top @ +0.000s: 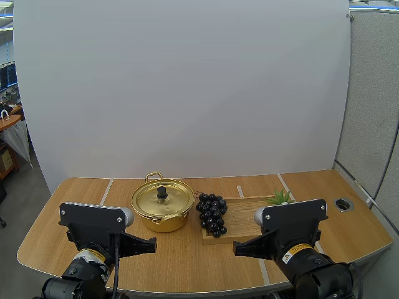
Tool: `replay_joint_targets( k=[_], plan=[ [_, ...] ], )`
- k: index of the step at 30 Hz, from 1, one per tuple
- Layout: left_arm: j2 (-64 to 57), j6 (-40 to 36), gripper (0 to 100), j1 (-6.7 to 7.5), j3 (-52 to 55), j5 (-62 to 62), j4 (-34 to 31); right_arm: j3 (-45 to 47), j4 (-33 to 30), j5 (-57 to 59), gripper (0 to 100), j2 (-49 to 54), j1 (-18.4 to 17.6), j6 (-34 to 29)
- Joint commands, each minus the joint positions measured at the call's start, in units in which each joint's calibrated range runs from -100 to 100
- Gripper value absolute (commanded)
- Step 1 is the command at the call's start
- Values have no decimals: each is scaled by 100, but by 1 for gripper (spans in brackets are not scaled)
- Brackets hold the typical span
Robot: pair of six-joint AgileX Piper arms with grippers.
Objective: Open the pot, put the grape inside, and close it
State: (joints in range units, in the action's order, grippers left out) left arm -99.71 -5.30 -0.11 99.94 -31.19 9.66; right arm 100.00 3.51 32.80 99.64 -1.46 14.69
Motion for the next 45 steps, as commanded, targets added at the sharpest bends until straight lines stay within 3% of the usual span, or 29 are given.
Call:
replay_joint_targets(
  k=[1, 8, 13, 18, 27, 35, 45],
  plan=[
    [-29, -142, 0, 11, -186, -208, -48, -76, -44, -163, 0, 36, 5, -11],
    [-29, -59, 0, 11, -1282, -667, -268, -1338, -44, 6, 0, 36, 5, -11],
    [-29, 231, 0, 11, -2018, -833, -432, -2328, -44, 1107, 0, 36, 5, -11],
    [-29, 240, 0, 11, -2898, -1879, -432, -3088, -88, 2215, 0, 36, 5, -11],
    [-29, 195, 0, 11, -3994, -2729, -396, -3408, -87, 2842, 0, 8, 5, -11],
    [1572, 132, 0, 11, -4388, -3067, -362, -3572, -87, 2794, 0, -1313, 5, -11],
    [3615, 132, 0, 11, -4956, -3035, -181, -4963, -184, 3161, 0, -3582, 5, -11]
  ],
)
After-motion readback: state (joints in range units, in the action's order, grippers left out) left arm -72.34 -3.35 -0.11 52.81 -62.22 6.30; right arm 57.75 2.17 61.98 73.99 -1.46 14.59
